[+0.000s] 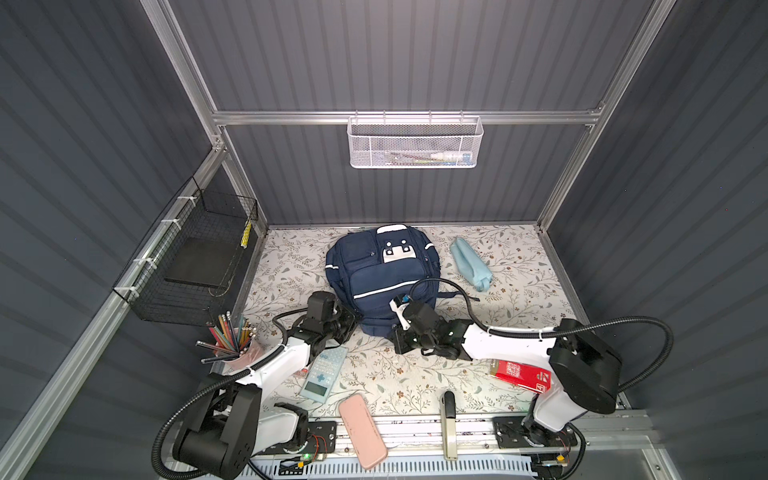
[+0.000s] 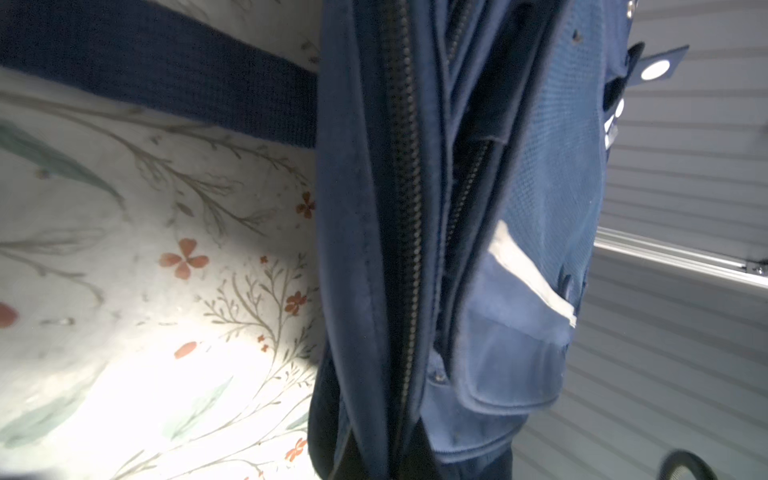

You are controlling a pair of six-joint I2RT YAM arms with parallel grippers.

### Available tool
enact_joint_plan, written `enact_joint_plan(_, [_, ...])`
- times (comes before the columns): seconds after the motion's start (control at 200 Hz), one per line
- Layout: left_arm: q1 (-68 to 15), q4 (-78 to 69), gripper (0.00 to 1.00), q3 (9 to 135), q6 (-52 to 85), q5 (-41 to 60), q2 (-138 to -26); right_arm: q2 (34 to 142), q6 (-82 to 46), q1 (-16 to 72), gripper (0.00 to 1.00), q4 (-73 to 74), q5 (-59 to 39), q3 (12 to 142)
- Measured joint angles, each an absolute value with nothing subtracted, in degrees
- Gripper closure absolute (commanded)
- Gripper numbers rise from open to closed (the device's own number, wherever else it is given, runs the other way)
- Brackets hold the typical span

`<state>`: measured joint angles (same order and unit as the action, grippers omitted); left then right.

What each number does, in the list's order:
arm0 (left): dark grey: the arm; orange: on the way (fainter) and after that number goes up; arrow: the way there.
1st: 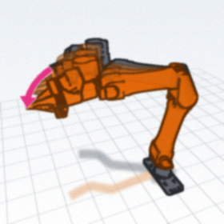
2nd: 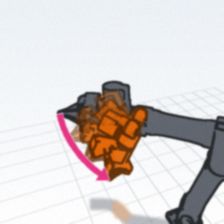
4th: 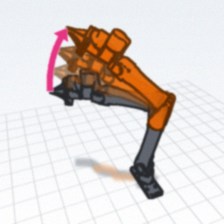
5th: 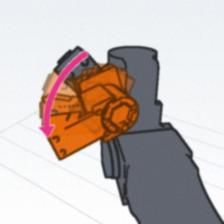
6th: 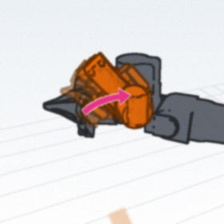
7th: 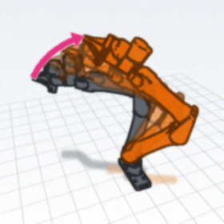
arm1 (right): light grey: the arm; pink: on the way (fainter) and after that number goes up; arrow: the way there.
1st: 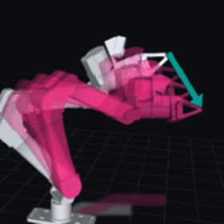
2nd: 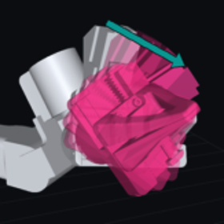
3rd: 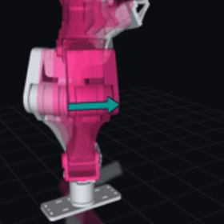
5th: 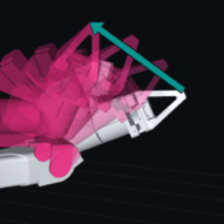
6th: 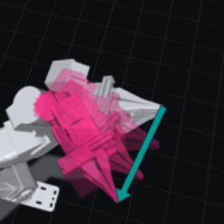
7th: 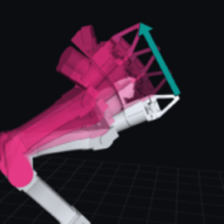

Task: Pack the student bag

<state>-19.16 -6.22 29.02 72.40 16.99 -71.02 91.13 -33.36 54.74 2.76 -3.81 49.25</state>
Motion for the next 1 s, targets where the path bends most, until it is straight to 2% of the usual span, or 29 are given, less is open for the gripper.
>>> enact_joint_plan(0.3, [-18.5,-6.3,1.00,30.6,71.4,21.0,-70.9,87.8,-25.9,39.7,1.00,-0.8,-16.2,47.5])
enact_joint_plan(0.465, [-18.3,-6.2,1.00,31.6,70.8,21.7,-70.3,89.4,-21.7,36.9,1.00,-6.0,-18.8,52.4])
enact_joint_plan(0.63, [-18.2,-5.8,1.00,32.0,69.8,22.0,-70.1,89.8,-20.5,35.3,1.00,-6.0,-21.7,51.8])
enact_joint_plan(0.775, [-16.5,-4.7,1.00,32.5,68.7,22.6,-71.6,89.2,-22.4,39.9,1.00,-7.8,-17.5,52.2])
enact_joint_plan(0.81, [-15.6,-4.0,0.89,32.9,68.2,22.5,-72.3,89.3,-23.7,42.2,1.00,-8.4,-15.5,52.4])
enact_joint_plan(0.861, [-14.1,-2.8,0.59,33.6,67.5,22.2,-73.4,89.6,-26.0,46.1,1.00,-9.0,-12.4,53.1])
enact_joint_plan(0.901, [-13.1,-2.1,0.40,34.2,67.0,21.4,-74.0,90.4,-27.7,48.7,1.00,-9.5,-10.3,54.4])
enact_joint_plan(0.956, [-12.1,-1.2,0.24,34.7,66.3,20.2,-74.0,92.4,-30.1,51.6,1.00,-10.0,-8.0,56.9])
enact_joint_plan(1.001, [-11.5,-1.0,0.20,34.8,66.2,19.1,-73.6,94.6,-32.0,53.6,1.00,-10.1,-6.5,59.7])
